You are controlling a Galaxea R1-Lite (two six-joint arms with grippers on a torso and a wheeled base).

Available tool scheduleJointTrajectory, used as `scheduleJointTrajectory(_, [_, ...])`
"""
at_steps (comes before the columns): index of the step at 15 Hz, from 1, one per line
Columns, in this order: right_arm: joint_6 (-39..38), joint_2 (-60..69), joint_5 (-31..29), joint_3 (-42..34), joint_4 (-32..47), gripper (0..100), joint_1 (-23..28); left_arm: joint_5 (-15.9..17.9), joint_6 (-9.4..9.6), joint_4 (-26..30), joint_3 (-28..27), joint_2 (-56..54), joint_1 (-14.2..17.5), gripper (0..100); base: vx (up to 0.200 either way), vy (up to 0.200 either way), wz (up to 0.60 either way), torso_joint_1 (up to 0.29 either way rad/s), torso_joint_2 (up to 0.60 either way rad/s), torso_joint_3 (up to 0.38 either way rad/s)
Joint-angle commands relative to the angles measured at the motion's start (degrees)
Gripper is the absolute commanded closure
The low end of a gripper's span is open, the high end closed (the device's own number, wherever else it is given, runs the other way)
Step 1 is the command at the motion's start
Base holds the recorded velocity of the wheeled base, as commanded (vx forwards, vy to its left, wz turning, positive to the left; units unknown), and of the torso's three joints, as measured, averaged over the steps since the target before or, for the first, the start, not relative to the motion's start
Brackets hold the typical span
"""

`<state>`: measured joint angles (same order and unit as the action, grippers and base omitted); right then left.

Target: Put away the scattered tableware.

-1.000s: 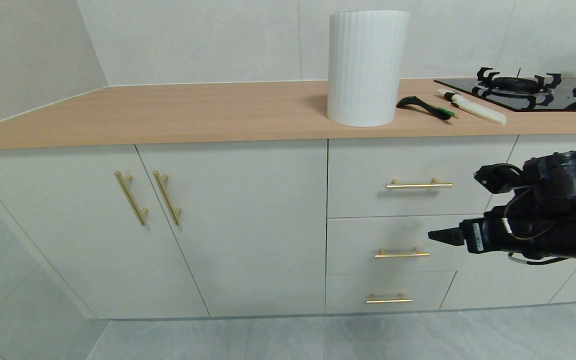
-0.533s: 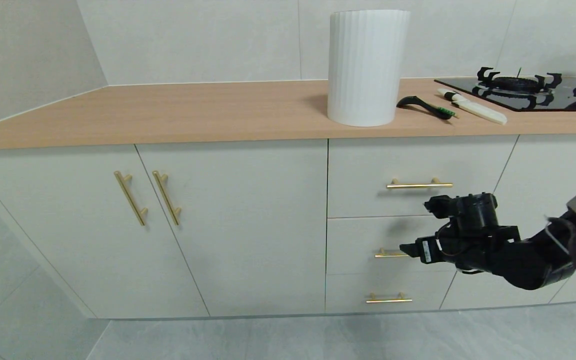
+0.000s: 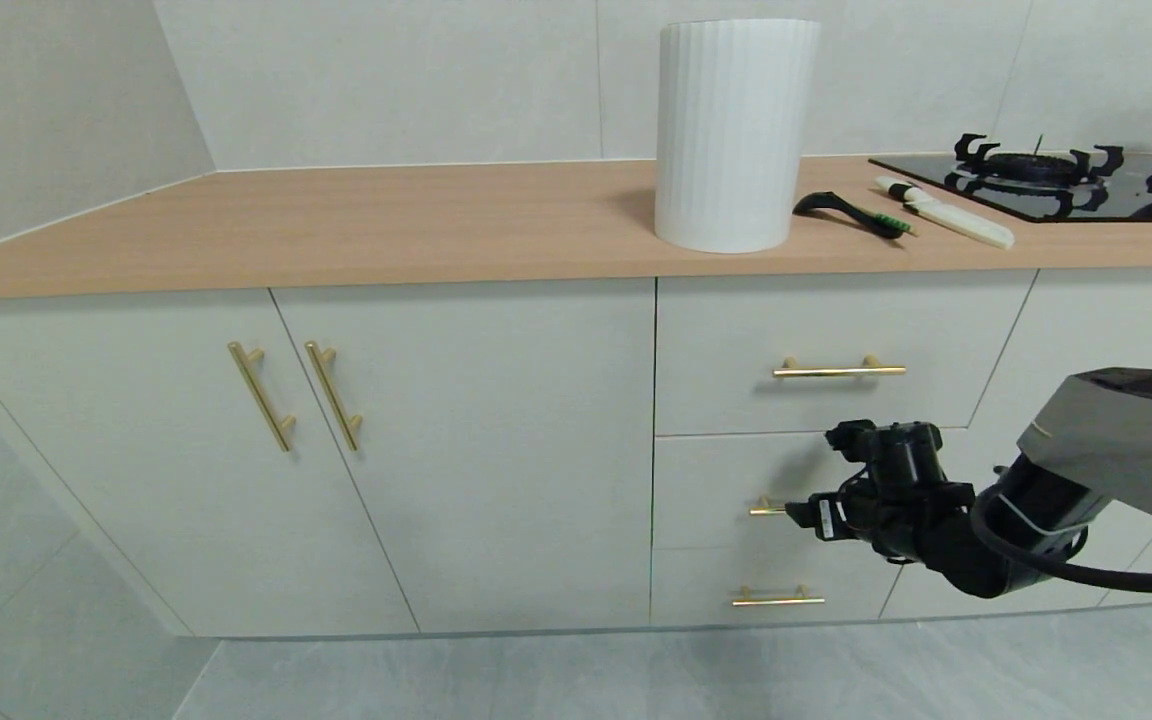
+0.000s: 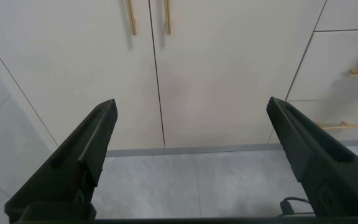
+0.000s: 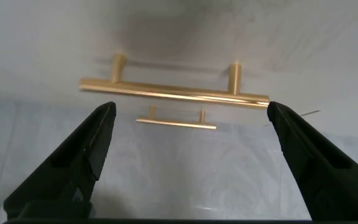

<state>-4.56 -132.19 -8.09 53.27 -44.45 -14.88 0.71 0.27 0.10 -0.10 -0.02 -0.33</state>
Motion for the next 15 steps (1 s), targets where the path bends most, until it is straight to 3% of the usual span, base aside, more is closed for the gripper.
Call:
scheduleJointTrajectory(1, [-1.0,-2.5,-0.4,1.6,-0.2,0,0.0,0.0,0.0,0.0,0.0,0.0,0.0,0,0.0,0.0,0.0,0.0,0.0,0.0])
scheduleJointTrajectory(15, [-2.8,-11.7,-7.3,9.6,-6.5,0,1.3,0.0,0.0,0.0,0.0,0.0,0.0,0,0.0,0.0,0.0,0.0,0.0,0.0])
